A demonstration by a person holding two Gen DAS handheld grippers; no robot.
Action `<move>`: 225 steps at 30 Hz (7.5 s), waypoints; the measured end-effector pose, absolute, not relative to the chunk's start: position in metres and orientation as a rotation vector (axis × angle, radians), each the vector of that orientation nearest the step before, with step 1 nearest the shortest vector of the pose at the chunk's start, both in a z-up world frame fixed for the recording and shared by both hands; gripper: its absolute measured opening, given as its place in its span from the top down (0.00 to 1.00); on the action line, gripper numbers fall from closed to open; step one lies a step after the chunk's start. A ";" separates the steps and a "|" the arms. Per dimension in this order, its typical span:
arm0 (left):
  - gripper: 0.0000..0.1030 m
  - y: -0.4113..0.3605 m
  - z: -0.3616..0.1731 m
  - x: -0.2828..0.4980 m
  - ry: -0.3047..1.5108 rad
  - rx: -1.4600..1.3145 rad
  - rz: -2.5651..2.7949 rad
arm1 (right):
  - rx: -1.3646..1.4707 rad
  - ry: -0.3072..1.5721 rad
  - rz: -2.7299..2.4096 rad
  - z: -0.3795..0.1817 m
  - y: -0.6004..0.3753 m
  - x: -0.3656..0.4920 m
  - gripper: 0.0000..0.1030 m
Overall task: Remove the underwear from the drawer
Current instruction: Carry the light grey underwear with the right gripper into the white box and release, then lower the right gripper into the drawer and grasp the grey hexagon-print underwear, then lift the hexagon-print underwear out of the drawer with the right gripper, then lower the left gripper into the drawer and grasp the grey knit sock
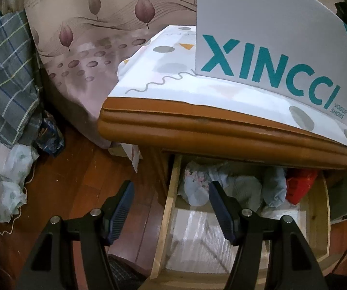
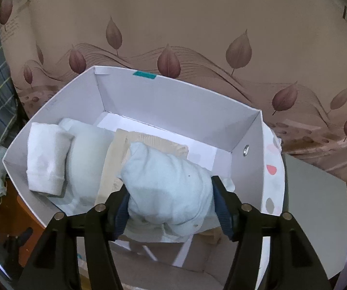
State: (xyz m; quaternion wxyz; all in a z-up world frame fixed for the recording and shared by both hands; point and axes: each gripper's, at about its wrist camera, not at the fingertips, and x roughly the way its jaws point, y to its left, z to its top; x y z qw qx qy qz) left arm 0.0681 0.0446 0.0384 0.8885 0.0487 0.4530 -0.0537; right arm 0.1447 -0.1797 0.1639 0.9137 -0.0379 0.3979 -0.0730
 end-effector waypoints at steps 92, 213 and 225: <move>0.36 0.022 -0.036 0.080 1.246 0.261 -0.169 | -0.289 1.534 0.171 -0.181 -0.189 0.062 0.73; 0.50 -0.082 -0.083 0.079 1.115 1.101 -0.910 | 0.483 1.285 -0.118 -0.129 -0.254 0.001 0.72; 0.42 -0.121 -0.104 0.064 1.039 1.226 -0.929 | 0.481 1.291 -0.119 -0.130 -0.253 0.001 0.72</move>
